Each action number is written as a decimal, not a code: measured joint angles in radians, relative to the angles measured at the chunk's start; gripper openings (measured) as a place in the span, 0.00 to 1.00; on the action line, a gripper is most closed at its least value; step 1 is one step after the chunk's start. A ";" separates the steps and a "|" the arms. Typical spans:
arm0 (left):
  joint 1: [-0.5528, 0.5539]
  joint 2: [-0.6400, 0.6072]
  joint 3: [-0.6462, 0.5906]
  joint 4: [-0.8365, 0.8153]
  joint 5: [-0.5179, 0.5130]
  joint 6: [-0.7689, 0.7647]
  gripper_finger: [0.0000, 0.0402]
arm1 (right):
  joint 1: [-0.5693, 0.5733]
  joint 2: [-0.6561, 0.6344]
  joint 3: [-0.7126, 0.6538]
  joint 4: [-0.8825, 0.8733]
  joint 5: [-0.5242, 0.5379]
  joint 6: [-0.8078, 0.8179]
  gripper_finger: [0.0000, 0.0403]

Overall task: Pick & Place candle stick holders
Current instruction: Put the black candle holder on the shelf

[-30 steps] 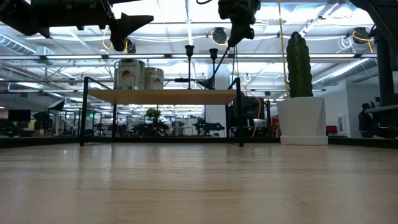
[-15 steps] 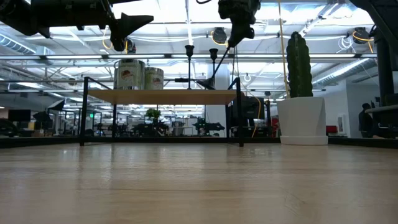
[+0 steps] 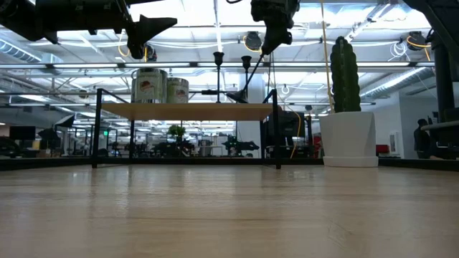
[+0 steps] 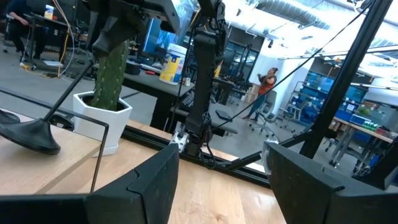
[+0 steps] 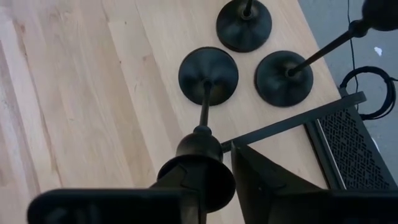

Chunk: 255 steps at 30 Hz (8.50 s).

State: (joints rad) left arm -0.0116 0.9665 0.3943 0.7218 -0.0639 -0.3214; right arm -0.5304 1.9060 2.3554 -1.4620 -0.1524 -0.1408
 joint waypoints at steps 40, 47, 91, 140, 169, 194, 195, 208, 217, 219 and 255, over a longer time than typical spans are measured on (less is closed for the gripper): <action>0.000 0.000 0.000 0.000 0.001 0.000 0.60 | -0.020 -0.040 0.001 0.128 -0.007 0.013 0.32; 0.000 0.000 0.000 0.000 0.001 -0.001 0.60 | -0.020 -0.039 0.001 0.134 -0.008 0.013 0.32; 0.364 0.000 0.000 -0.054 0.327 -0.110 0.60 | 0.071 -0.542 -1.194 1.416 -0.004 0.130 0.32; 0.399 0.000 0.000 -0.052 0.322 -0.186 0.60 | 0.008 -0.464 -1.388 1.940 -0.028 0.180 0.57; 0.399 0.000 0.000 -0.052 0.327 -0.185 0.60 | 0.023 -0.439 -1.386 2.051 0.022 0.182 0.61; 0.396 0.000 0.000 -0.052 0.329 -0.205 0.60 | 0.028 -0.388 -1.347 2.103 0.018 0.202 0.61; 0.397 0.000 0.000 -0.052 0.330 -0.205 0.60 | 0.028 -0.387 -1.347 2.100 0.018 0.201 0.61; 0.397 0.000 0.000 -0.052 0.354 -0.209 0.60 | 0.028 -0.387 -1.347 2.126 0.018 0.207 0.49; 0.397 0.000 0.000 -0.053 0.354 -0.208 0.60 | 0.029 -0.387 -1.347 2.139 0.018 0.207 0.44; 0.397 0.000 0.000 -0.053 0.354 -0.208 0.60 | 0.028 -0.387 -1.347 2.140 0.018 0.206 0.43; 0.397 0.000 0.000 -0.053 0.354 -0.210 0.60 | 0.028 -0.387 -1.249 2.027 0.017 0.167 0.34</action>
State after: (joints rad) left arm 0.3855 0.9665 0.3939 0.6693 0.2901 -0.5317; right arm -0.5022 1.5188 1.1064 0.5650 -0.1350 0.0260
